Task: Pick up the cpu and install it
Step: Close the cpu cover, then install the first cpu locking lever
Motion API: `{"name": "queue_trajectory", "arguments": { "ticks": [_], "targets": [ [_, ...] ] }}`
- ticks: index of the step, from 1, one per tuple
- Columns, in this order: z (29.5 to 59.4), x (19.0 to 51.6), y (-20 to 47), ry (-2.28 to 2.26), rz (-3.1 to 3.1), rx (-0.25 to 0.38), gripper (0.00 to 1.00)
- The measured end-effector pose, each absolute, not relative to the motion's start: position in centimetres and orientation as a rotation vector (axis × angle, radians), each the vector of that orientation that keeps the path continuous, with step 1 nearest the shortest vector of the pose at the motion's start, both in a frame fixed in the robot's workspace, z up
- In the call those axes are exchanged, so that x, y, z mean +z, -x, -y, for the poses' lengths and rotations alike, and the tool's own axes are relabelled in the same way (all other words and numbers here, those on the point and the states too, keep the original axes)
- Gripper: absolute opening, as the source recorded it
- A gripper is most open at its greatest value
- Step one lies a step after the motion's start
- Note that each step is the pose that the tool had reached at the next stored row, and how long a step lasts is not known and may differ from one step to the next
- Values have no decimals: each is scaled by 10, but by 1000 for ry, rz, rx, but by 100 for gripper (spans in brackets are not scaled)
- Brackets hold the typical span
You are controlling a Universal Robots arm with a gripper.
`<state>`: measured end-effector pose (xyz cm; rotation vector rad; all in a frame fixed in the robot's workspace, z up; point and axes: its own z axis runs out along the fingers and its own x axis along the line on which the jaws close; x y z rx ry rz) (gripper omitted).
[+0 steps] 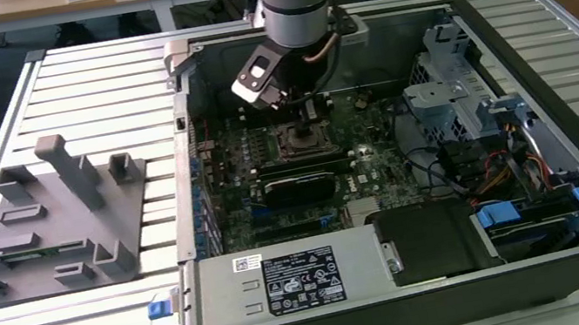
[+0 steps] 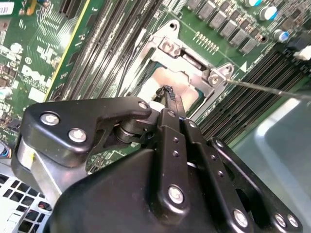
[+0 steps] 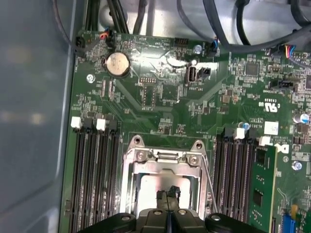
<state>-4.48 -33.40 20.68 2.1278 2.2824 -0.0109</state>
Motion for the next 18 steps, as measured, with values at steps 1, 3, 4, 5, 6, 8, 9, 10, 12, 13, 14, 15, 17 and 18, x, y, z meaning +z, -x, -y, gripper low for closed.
{"name": "queue_trajectory", "arguments": {
  "ticks": [1,3,4,5,6,8,9,10,12,13,14,15,17,18],
  "targets": [
    [334,207,44,-2128,-2282,-11,11],
    [334,207,42,-2128,-2283,-11,11],
    [334,207,42,-2128,-2283,-11,11],
    [334,207,42,-2128,-2282,-11,11],
    [334,207,42,-2128,-2282,-11,11],
    [334,208,42,-2128,-2282,-11,11],
    [334,209,42,-2128,-2282,-11,11],
    [334,210,42,-2128,-2282,-11,11],
    [334,211,42,-2128,-2282,-11,11],
    [334,211,42,-2128,-2282,-11,11],
    [334,212,42,-2128,-2282,-11,11],
    [334,212,42,-2128,-2282,-11,11],
    [334,214,42,-2128,-2282,-11,11],
    [334,215,42,-2128,-2282,-11,11]
  ]
}}
